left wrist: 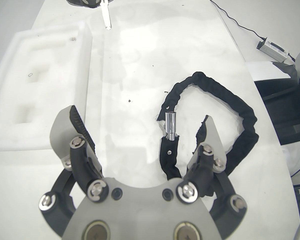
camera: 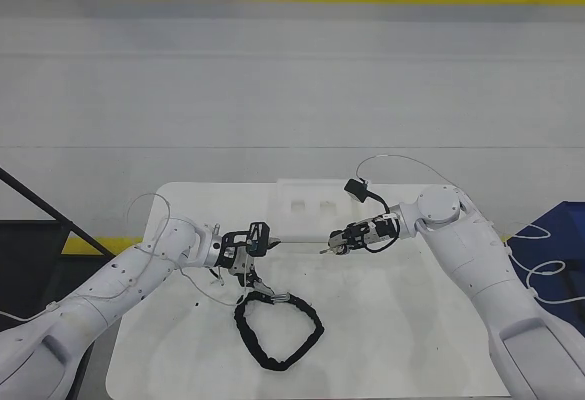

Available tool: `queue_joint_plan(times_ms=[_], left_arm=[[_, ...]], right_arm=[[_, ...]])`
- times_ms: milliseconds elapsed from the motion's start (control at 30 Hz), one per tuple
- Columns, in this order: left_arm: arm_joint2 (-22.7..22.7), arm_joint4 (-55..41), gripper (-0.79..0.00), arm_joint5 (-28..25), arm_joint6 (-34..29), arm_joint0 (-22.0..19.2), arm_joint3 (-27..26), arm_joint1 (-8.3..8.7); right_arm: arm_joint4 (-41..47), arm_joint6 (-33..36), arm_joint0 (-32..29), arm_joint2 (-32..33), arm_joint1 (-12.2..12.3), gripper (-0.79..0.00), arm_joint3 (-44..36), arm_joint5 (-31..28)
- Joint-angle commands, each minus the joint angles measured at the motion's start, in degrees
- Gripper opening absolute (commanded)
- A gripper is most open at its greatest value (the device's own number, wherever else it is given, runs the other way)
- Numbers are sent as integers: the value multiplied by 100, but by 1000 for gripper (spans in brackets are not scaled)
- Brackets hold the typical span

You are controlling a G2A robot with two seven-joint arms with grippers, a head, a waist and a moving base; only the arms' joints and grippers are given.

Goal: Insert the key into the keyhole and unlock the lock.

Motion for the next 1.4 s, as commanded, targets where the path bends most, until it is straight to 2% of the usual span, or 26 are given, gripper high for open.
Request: queue_joint_plan(times_ms=[0,300,367,500,667,967,1333,1367], left_arm=[[0,0,0,0,0,0,0,0],[0,0,0,0,0,0,0,0],[-37,-49,0,238,-67,125,-30,-1],[-103,-53,0,281,-74,290,5,8],[-97,213,0,392,194,530,51,-2],[-106,1042,0,1058,934,972,47,33],[-42,1364,0,1240,703,1098,21,-114],[-47,1364,-37,1245,705,1101,39,-127]], right_arm=[[0,0,0,0,0,-785,0,0],[0,0,0,0,0,-785,0,0],[0,0,0,0,0,-785,0,0],[0,0,0,0,0,-785,0,0],[0,0,0,0,0,-785,0,0],[0,0,0,0,0,-785,0,0],[0,0,0,0,0,-785,0,0],[0,0,0,0,0,-785,0,0]])
